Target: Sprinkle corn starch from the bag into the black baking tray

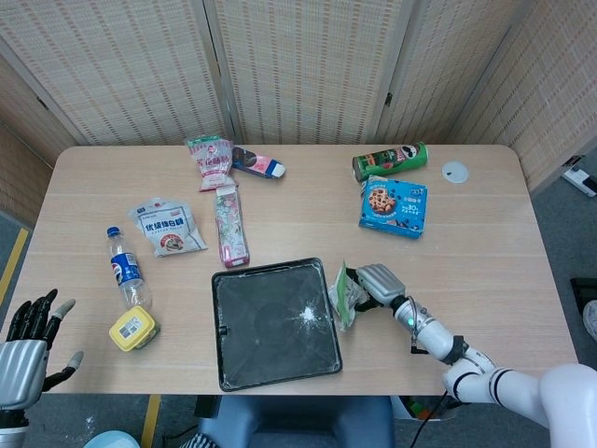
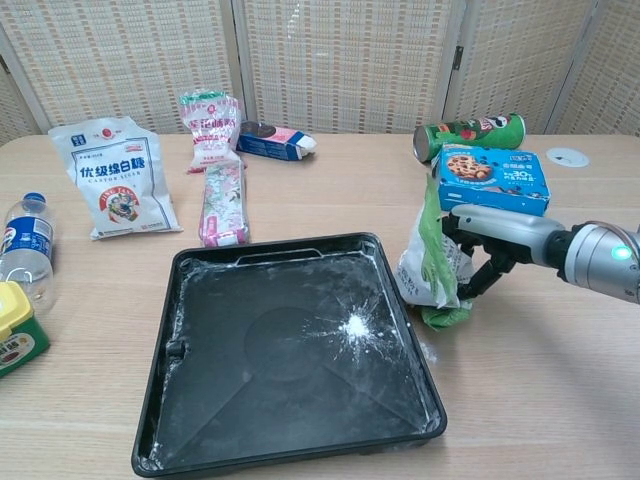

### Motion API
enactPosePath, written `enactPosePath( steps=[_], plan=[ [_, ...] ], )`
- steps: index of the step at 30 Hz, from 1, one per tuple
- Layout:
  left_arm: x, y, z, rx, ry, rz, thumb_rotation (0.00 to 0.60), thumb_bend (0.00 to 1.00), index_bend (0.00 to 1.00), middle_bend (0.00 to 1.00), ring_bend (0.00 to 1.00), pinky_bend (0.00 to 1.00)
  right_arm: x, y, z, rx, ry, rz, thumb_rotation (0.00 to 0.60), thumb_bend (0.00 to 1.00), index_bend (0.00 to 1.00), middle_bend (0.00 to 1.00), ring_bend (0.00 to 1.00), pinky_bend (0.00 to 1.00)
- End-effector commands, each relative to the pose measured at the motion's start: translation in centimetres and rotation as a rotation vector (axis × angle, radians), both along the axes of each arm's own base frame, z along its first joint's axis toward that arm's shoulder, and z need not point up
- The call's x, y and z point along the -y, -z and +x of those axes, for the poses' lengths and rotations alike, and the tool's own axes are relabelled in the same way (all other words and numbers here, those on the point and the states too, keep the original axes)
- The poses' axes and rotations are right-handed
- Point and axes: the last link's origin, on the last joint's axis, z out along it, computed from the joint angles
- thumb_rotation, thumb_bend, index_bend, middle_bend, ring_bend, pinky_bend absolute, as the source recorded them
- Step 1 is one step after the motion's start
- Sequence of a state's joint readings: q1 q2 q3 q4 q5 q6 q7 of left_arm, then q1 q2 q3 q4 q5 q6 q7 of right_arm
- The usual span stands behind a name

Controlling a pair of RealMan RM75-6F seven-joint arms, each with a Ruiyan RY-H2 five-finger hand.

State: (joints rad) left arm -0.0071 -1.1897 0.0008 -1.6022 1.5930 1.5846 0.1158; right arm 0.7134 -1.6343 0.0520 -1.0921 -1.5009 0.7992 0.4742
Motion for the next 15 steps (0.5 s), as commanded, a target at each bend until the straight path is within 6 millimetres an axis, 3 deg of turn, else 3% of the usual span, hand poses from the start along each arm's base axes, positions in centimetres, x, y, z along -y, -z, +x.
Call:
enactPosePath(
  steps=[1,15],
  plan=[
    [0.0,0.0,0.1,0.0,0.002,0.0,0.6,0.32,0.17,0.0,0.02,0.0,-0.2,-0.5,-0.2,-0.003,-0.008,-0.008,0.6,0.51,0.29,0.36,0.41,0.45],
    [-0.3,0.2,0.5,-0.001,0.017,-0.006,0.6,0.32,0.17,0.0,0.02,0.0,-0.9,-1.5,-0.9,-0.011,-0.002,-0.015,0.6,0.49,0.17,0.28,0.34,0.38]
  ],
)
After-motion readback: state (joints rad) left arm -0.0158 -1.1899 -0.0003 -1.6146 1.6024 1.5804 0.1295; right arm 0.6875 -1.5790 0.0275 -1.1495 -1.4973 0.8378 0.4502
